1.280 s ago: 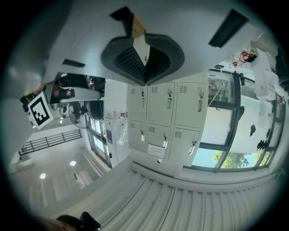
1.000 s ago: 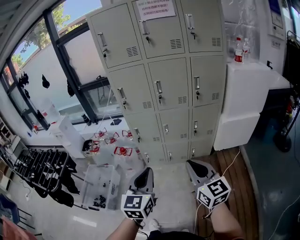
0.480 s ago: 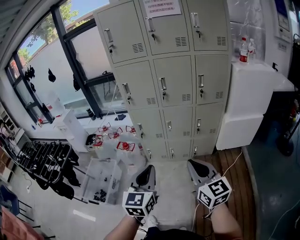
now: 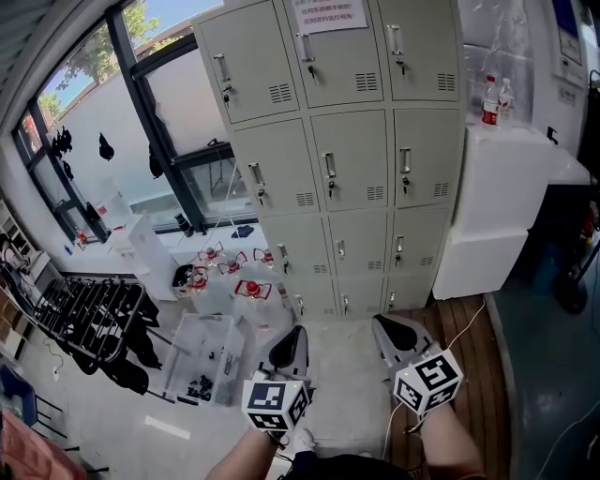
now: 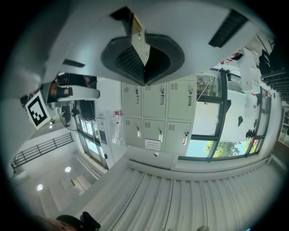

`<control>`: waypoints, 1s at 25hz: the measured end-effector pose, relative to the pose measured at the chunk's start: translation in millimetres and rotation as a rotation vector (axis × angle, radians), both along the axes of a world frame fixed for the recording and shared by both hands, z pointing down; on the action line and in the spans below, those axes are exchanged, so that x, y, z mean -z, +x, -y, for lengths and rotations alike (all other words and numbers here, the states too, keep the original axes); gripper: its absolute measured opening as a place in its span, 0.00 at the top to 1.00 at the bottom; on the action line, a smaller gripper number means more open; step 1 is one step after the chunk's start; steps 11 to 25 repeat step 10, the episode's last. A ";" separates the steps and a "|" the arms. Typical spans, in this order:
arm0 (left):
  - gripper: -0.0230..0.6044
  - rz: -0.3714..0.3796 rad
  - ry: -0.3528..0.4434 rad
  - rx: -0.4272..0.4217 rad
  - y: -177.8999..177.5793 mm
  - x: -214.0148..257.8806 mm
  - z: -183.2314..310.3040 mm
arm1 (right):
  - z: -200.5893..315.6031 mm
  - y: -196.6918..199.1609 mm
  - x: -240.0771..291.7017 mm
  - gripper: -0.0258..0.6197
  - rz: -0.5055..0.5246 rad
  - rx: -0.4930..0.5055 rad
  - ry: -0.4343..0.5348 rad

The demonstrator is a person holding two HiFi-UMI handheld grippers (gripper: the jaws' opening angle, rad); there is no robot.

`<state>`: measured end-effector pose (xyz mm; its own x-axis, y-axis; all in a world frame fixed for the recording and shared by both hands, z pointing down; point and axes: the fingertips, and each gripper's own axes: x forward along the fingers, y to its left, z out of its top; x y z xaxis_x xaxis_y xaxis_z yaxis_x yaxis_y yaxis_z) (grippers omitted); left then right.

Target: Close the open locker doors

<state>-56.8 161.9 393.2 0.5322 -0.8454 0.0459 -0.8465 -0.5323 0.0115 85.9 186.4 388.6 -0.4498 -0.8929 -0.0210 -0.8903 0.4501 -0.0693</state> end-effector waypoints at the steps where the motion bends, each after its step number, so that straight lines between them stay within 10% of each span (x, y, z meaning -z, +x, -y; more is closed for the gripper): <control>1: 0.96 -0.001 0.000 0.003 -1.8 0.2 -0.2 | 0.2 -1.6 0.5 0.96 -0.001 0.003 0.001; 25: 0.96 -0.010 0.005 0.018 -10.8 -2.8 -6.4 | -2.9 -11.3 -1.3 0.96 -0.007 0.019 0.003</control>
